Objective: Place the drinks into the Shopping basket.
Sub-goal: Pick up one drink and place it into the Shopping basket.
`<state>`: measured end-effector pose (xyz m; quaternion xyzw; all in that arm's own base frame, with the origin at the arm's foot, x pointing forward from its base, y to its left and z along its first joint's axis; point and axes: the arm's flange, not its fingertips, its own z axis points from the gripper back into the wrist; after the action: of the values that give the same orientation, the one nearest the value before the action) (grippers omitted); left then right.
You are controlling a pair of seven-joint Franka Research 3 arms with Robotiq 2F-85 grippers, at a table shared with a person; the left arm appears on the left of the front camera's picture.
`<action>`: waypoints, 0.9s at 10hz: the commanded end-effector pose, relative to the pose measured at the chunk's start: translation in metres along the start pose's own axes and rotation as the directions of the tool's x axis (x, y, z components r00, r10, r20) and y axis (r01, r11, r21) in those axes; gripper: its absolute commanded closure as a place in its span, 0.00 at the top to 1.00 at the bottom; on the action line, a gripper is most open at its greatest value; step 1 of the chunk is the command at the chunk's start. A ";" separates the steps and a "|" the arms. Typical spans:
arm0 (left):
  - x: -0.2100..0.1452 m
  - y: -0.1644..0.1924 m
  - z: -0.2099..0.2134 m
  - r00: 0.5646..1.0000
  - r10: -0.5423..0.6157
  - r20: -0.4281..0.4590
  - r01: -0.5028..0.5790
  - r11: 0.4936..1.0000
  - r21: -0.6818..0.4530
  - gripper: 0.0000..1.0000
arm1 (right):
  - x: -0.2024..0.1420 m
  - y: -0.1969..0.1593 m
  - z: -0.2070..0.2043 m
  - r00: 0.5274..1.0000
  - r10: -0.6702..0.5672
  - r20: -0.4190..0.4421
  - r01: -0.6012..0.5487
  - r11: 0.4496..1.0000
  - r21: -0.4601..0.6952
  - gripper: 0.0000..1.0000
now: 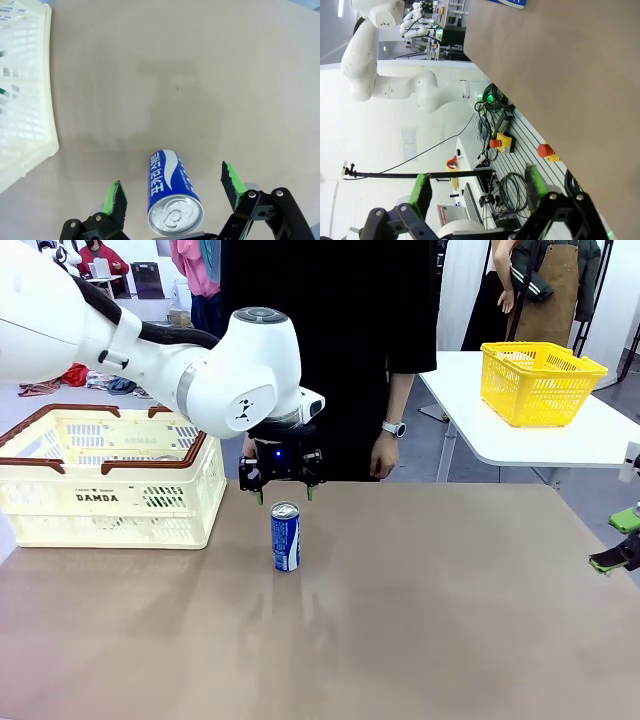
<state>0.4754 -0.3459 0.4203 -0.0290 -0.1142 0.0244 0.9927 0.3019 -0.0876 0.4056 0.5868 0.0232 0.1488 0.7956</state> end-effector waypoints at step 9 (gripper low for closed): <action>0.001 -0.010 -0.016 0.976 -0.113 -0.187 0.121 0.992 0.031 1.00 | -0.001 0.003 0.002 1.000 -0.013 -0.008 0.013 1.000 -0.001 1.00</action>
<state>0.4750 -0.3569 0.4015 -0.0105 -0.0298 -0.0233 0.9992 0.3019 -0.0876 0.4056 0.5868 0.0232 0.1488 0.7956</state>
